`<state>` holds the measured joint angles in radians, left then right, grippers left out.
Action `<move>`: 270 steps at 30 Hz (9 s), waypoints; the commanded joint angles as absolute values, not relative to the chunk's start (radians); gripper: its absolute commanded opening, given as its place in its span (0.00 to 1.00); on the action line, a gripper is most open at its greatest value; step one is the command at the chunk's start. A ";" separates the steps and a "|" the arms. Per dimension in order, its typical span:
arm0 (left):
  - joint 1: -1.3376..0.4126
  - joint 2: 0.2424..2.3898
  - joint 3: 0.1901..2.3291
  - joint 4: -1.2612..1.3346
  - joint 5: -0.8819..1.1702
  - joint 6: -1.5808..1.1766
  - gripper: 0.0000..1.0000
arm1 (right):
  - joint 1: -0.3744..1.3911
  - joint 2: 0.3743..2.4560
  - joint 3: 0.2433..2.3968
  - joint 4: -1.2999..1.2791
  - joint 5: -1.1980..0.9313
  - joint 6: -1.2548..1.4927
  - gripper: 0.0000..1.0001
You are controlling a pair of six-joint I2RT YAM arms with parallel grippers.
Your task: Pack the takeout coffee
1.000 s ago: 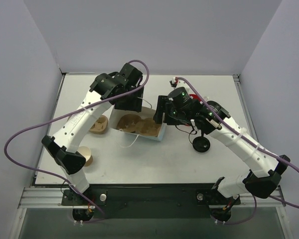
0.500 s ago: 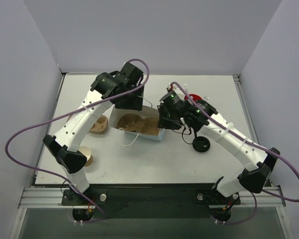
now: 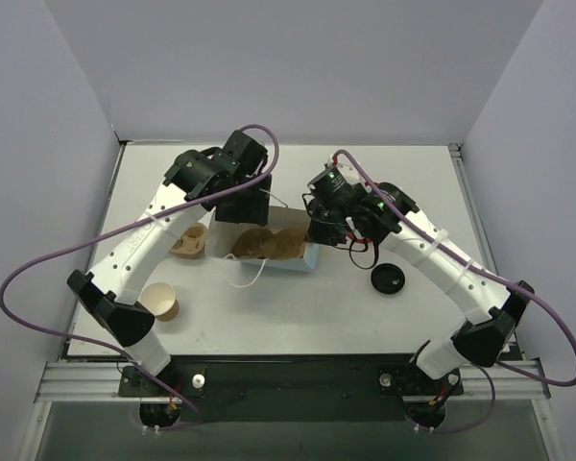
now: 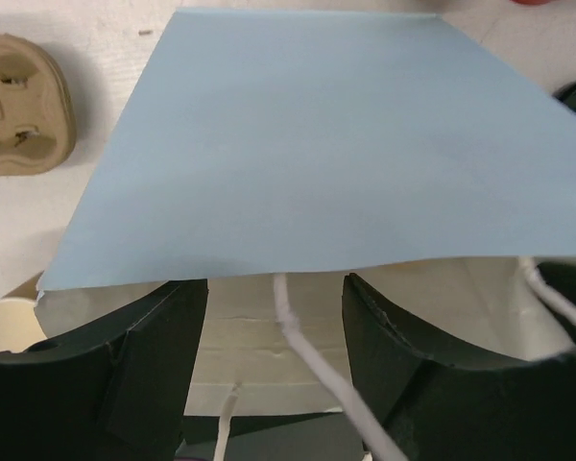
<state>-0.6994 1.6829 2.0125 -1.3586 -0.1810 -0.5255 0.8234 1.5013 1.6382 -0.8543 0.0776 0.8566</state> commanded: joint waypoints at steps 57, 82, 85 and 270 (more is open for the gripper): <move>-0.664 1.371 1.973 -1.543 0.049 -0.627 0.70 | 0.709 1.396 1.516 -0.853 -0.219 0.900 0.00; -0.638 1.434 1.812 -1.319 -0.270 -0.520 0.68 | 0.696 1.332 1.525 -0.969 -0.120 0.753 0.20; -0.624 1.465 1.807 -1.321 -0.339 -0.528 0.67 | 0.698 1.333 1.525 -0.969 -0.123 0.749 0.17; -0.551 1.103 1.583 -1.030 0.089 -0.431 0.63 | 0.761 1.798 2.301 -1.117 -0.178 0.328 0.55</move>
<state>-0.5560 1.1088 1.5780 -1.1599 0.0570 -0.4294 0.7856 1.8675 2.2528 -1.0916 -0.2558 0.2508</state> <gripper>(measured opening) 0.626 0.512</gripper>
